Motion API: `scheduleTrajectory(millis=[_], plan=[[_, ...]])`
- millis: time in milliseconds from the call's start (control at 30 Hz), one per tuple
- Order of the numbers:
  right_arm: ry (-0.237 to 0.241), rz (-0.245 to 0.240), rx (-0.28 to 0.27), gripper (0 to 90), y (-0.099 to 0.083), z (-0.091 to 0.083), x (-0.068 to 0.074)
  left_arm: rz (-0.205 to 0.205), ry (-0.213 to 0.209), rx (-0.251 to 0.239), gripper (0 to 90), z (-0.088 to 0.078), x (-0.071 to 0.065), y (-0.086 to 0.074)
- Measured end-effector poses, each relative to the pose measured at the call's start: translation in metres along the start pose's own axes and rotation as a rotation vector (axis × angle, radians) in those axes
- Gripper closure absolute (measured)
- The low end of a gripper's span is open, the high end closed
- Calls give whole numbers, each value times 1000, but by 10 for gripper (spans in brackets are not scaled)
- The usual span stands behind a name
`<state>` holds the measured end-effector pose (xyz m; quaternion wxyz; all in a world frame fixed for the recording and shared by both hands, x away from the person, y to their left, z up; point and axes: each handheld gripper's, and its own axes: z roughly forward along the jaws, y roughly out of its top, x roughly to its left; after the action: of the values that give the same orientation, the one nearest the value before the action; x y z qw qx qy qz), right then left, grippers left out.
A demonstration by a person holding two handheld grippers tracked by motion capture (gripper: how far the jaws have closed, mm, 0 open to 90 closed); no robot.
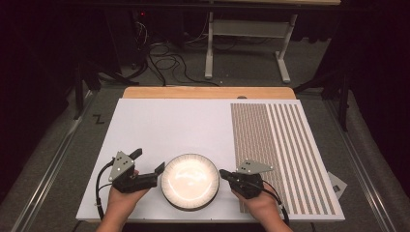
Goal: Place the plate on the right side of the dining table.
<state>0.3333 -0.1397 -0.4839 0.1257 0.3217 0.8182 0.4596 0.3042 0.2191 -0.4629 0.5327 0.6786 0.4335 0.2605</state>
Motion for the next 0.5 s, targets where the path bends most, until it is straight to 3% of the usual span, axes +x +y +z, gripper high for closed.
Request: scheduleTrajectory(millis=[500], plan=[[17, 12, 34, 900, -3, 6, 2, -8, -2, 1, 70, 0, 1, 0]])
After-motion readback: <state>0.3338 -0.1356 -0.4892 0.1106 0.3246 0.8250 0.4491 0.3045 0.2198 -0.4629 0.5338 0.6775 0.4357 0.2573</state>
